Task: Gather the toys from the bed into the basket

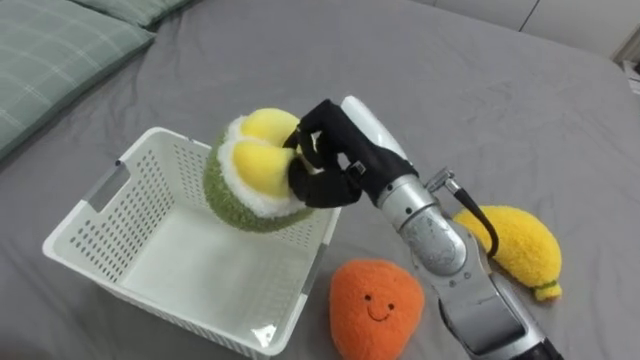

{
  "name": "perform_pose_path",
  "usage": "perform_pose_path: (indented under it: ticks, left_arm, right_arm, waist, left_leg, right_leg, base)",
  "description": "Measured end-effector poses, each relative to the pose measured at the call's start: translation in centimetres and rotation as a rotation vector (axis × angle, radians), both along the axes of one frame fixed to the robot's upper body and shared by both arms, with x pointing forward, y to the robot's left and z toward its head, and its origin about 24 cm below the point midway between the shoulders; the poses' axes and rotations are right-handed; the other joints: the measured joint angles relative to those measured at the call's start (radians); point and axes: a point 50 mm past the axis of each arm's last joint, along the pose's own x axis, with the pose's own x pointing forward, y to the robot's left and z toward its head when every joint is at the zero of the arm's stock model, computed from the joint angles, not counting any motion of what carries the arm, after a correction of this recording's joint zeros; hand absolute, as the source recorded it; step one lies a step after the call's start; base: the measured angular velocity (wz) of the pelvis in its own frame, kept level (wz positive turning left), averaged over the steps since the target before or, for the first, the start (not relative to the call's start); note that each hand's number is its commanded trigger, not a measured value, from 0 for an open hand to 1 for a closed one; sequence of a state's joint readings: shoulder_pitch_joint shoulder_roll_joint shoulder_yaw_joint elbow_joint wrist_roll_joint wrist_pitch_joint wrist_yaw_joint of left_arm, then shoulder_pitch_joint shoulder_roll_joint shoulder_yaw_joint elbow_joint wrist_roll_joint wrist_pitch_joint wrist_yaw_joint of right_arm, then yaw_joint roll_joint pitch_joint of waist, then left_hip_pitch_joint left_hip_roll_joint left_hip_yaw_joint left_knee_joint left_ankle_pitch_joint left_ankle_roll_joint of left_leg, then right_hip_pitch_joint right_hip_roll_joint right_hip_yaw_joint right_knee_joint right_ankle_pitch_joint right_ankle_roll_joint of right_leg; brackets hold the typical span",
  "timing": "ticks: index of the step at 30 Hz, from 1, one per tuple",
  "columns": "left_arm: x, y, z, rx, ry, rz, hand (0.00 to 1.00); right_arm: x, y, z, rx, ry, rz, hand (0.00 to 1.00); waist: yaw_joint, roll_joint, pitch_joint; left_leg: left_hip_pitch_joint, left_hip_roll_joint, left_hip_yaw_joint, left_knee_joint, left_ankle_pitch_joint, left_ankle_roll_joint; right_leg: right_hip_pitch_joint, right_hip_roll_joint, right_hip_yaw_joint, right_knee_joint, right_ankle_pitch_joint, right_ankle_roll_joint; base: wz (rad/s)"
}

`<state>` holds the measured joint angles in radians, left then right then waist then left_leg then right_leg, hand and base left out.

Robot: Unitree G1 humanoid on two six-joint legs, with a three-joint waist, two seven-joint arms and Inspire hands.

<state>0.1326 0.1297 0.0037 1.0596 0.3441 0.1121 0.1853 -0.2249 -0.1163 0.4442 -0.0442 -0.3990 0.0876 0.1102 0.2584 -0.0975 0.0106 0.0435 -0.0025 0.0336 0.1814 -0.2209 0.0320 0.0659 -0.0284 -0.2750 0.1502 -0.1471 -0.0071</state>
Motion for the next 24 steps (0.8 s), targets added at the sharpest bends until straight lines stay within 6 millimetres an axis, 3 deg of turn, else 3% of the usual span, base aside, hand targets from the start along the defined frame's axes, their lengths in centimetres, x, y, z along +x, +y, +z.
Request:
perform_pose_path:
  ticks: [8, 9, 10, 11, 13, 24]
  left_arm:
    - [0.9, -0.1, 0.1, 0.009, -0.019, -0.025, 0.0]
    - [0.9, -0.1, 0.1, 0.009, -0.018, -0.024, 0.0]
    - [0.9, -0.1, 0.1, 0.009, -0.018, -0.024, 0.0]
    - [0.9, -0.1, 0.1, 0.009, -0.019, -0.025, 0.0]
    - [1.0, -0.1, 0.1, 0.009, -0.021, -0.025, 0.0]
    - [1.0, -0.1, 0.2, 0.002, -0.026, -0.008, 0.0]
  right_arm:
    - [-0.1, 0.4, -0.9, -0.011, 0.036, 0.008, 1.0]
    - [-0.1, 0.4, -0.9, -0.014, 0.036, 0.01, 0.94]
    - [-0.1, 0.5, -0.9, -0.014, 0.037, 0.012, 0.7]
    - [-0.2, 0.6, -1.0, -0.015, 0.038, 0.016, 0.33]
    - [-0.3, 0.8, -1.0, -0.018, 0.04, 0.026, 0.0]
    - [-0.5, 1.2, -1.4, -0.019, 0.059, 0.041, 0.0]
  waist:
    - [0.027, -0.005, 0.0049]
    - [0.031, -0.006, 0.005]
    - [0.034, -0.006, 0.0049]
    - [0.039, -0.006, 0.0047]
    - [0.047, -0.007, 0.0042]
    - [0.05, -0.01, 0.0027]
  left_leg:
    - [0.0, 0.0, -0.003, -0.001, 0.0, 0.0]
    - [0.0, 0.0, -0.003, -0.001, 0.0, 0.0]
    - [0.0, 0.0, -0.003, -0.001, 0.0, 0.0]
    - [0.0, 0.0, -0.003, -0.001, 0.0, 0.0]
    - [0.0, 0.0, -0.003, -0.001, 0.0, 0.0]
    - [0.001, 0.0, -0.003, -0.001, 0.001, 0.0]
  right_leg:
    - [-0.001, 0.0, 0.0, 0.0, 0.0, 0.0]
    - [-0.001, 0.0, 0.0, 0.0, 0.0, 0.0]
    - [-0.001, 0.0, 0.0, 0.0, 0.0, 0.0]
    - [-0.001, 0.0, 0.0, -0.001, 0.0, 0.0]
    - [-0.001, 0.0, 0.0, -0.001, 0.0, 0.0]
    - [0.001, 0.0, 0.0, -0.001, 0.0, 0.0]
  base:
    - [0.0]
    - [0.0]
    - [0.0]
    - [0.0]
    - [0.0]
    - [0.0]
